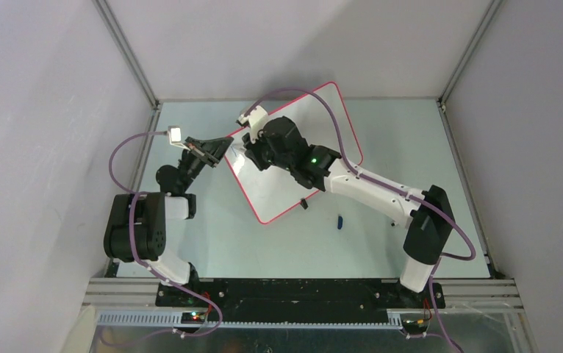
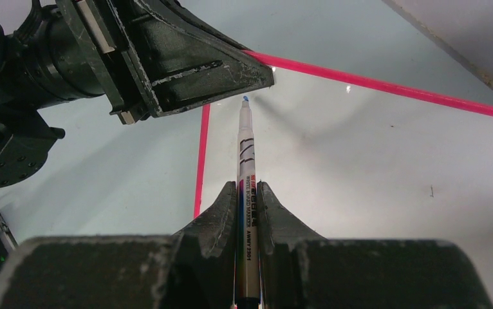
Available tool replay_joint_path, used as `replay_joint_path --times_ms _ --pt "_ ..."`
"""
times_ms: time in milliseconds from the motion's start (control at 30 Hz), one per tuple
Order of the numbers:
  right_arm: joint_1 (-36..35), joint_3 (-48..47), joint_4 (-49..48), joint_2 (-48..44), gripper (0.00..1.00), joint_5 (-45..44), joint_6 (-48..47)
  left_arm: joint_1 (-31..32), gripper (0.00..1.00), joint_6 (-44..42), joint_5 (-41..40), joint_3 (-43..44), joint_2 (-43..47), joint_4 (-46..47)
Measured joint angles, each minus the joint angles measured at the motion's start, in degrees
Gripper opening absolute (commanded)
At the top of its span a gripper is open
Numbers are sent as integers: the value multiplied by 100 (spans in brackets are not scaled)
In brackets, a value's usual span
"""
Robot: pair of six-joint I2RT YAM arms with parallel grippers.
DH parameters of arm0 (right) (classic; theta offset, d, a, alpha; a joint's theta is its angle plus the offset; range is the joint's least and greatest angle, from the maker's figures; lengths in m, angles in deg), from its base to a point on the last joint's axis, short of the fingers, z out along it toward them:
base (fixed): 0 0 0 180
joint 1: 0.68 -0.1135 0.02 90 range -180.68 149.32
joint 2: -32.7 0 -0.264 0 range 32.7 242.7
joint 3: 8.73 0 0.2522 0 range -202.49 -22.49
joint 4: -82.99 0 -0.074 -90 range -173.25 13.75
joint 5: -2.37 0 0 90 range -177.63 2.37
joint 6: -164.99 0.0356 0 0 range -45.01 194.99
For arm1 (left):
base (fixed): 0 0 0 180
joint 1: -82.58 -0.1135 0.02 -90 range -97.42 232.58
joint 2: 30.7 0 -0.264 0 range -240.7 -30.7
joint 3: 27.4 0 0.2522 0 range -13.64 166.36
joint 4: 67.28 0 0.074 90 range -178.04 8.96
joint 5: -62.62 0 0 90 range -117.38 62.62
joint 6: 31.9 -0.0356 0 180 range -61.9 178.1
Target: Write a sentence on the whiteboard
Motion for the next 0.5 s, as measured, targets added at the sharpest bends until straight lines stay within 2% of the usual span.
replay_joint_path --times_ms 500 --pt "-2 -190 24 219 0 0 0 2 1 -2 -2 0 0 0"
